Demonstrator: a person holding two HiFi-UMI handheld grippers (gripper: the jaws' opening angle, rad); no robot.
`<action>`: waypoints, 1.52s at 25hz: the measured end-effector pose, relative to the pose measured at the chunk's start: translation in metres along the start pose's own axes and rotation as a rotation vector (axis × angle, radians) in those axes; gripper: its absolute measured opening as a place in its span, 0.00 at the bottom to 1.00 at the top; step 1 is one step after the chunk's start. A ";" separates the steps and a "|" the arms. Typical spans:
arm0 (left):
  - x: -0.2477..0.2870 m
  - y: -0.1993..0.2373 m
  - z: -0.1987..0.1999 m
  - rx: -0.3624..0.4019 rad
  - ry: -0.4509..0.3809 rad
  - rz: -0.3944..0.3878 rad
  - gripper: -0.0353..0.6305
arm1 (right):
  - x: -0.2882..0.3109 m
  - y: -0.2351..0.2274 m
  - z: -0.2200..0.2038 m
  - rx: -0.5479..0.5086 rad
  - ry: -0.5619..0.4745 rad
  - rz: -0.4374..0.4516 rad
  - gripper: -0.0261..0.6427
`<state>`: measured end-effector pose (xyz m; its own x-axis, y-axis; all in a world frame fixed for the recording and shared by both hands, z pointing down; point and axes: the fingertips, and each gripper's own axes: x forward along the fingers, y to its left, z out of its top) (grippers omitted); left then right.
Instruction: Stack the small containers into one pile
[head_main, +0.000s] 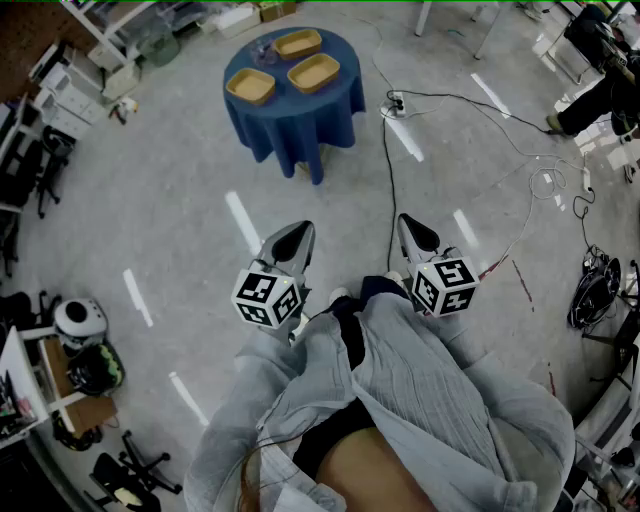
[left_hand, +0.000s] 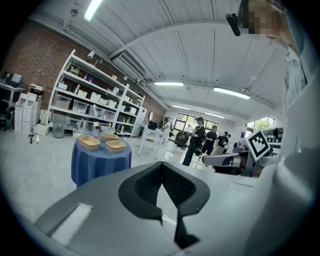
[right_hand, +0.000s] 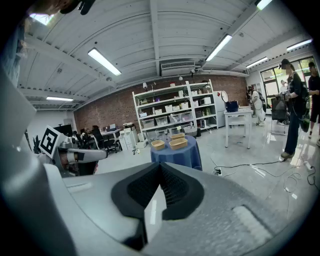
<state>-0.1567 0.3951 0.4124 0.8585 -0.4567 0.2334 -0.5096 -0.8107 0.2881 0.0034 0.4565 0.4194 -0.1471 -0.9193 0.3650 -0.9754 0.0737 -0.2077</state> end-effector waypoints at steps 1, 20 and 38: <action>-0.003 0.000 -0.001 0.000 0.000 0.001 0.07 | -0.001 0.002 0.000 0.002 -0.002 0.000 0.04; -0.020 0.011 -0.012 -0.023 0.007 -0.006 0.07 | 0.007 0.029 -0.007 -0.032 -0.001 -0.016 0.04; -0.015 0.030 -0.004 -0.072 -0.021 0.054 0.08 | 0.030 0.025 0.013 -0.045 -0.038 0.020 0.34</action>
<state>-0.1853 0.3794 0.4215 0.8303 -0.5074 0.2306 -0.5573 -0.7566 0.3419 -0.0230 0.4260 0.4135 -0.1608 -0.9316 0.3260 -0.9789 0.1082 -0.1735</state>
